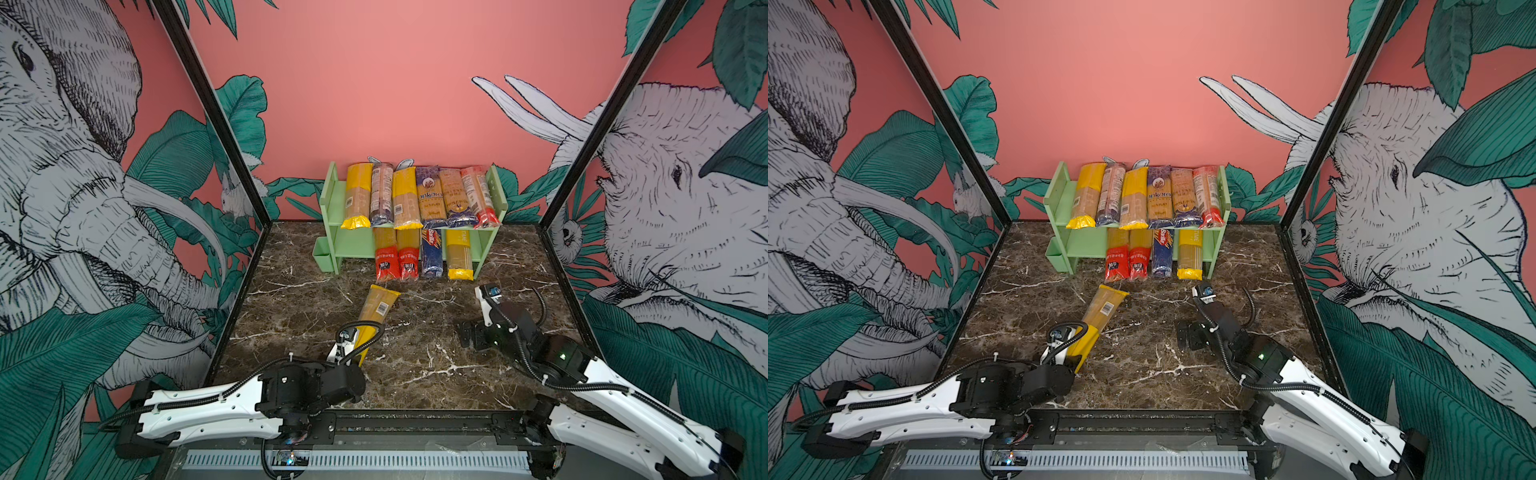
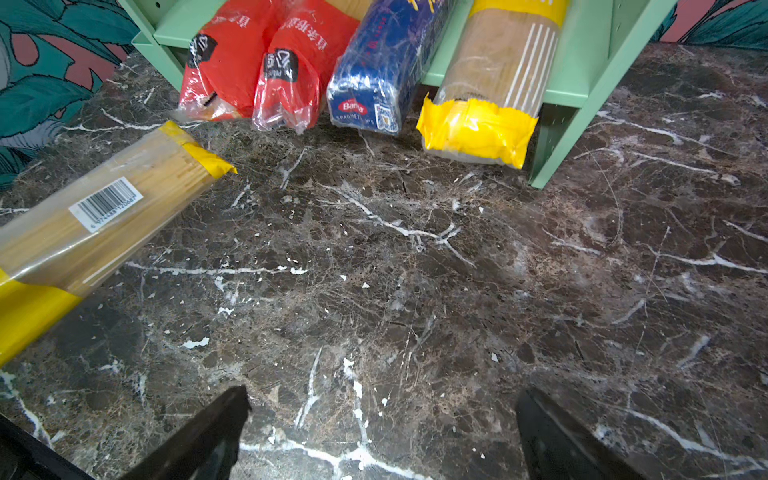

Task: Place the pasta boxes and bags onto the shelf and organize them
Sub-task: 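Lift the yellow pack upright with the left gripper toward the lower shelf, then stand the yellow pack on the lower shelf beside the red packs and release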

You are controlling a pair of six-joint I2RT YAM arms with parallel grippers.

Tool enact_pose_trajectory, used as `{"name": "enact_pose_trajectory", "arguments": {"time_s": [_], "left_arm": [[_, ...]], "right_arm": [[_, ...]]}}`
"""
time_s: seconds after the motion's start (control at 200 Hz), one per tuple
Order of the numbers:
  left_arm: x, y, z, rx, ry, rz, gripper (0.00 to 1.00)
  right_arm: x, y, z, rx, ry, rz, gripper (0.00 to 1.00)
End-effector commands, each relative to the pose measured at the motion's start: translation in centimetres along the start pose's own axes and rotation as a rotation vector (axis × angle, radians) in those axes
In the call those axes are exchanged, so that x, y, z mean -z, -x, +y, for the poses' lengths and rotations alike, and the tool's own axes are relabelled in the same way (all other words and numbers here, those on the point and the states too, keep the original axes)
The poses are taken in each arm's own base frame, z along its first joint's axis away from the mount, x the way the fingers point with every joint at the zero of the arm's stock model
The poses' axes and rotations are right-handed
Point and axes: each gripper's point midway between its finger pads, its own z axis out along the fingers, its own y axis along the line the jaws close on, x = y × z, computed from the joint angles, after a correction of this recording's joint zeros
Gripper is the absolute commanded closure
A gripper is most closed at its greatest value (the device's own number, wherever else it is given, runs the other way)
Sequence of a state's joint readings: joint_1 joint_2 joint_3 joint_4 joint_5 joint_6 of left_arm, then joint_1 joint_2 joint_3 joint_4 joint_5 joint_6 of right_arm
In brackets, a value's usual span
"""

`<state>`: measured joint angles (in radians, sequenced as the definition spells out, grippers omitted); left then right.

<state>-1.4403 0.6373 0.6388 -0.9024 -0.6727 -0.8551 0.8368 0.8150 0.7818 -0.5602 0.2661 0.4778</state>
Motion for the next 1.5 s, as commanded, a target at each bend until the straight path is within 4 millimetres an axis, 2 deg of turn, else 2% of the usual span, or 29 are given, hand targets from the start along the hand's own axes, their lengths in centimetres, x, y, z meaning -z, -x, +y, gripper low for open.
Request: {"name": "enact_pose_trajectory", "arguments": {"time_s": [0.0, 0.24, 0.535, 0.59, 0.785, 0.935, 1.05, 1.25, 1.46, 1.495], "left_arm": [[2.7, 3.9, 1.7, 0.046, 0.027, -0.134, 1.0], [4.9, 5.7, 3.9, 0.053, 0.069, -0.193, 1.0], [7.2, 10.6, 4.9, 0.035, 0.172, -0.35, 1.0], [7.3, 11.5, 4.5, 0.026, 0.164, -0.363, 1.0], [5.3, 12.6, 4.2, 0.061, 0.148, -0.317, 1.0], [4.6, 14.5, 3.7, 0.05, 0.147, -0.344, 1.0], [3.1, 15.6, 3.6, 0.073, 0.128, -0.325, 1.0], [0.4, 17.2, 4.4, 0.119, 0.12, -0.305, 1.0], [-2.2, 20.2, 5.3, 0.141, 0.137, -0.364, 1.0], [-2.7, 20.7, 6.5, 0.168, 0.161, -0.377, 1.0]], "right_arm": [[0.3, 1.9, 0.7, 0.005, 0.019, -0.044, 0.01], [0.2, 3.0, 1.2, 0.01, 0.025, -0.054, 0.01], [0.4, 4.7, 1.8, 0.027, 0.032, -0.074, 0.01], [0.2, 4.9, 1.9, 0.028, 0.035, -0.074, 0.01], [0.0, 5.2, 2.0, 0.033, 0.035, -0.079, 0.01], [0.3, 5.1, 1.4, 0.037, 0.022, -0.081, 0.01], [0.4, 5.3, 0.9, 0.047, 0.005, -0.078, 0.01], [0.3, 5.9, 0.4, 0.035, 0.004, -0.083, 0.01], [-0.5, 6.5, -0.3, 0.021, -0.004, -0.073, 0.01], [-0.6, 6.6, -0.4, 0.018, -0.004, -0.072, 0.01]]}}
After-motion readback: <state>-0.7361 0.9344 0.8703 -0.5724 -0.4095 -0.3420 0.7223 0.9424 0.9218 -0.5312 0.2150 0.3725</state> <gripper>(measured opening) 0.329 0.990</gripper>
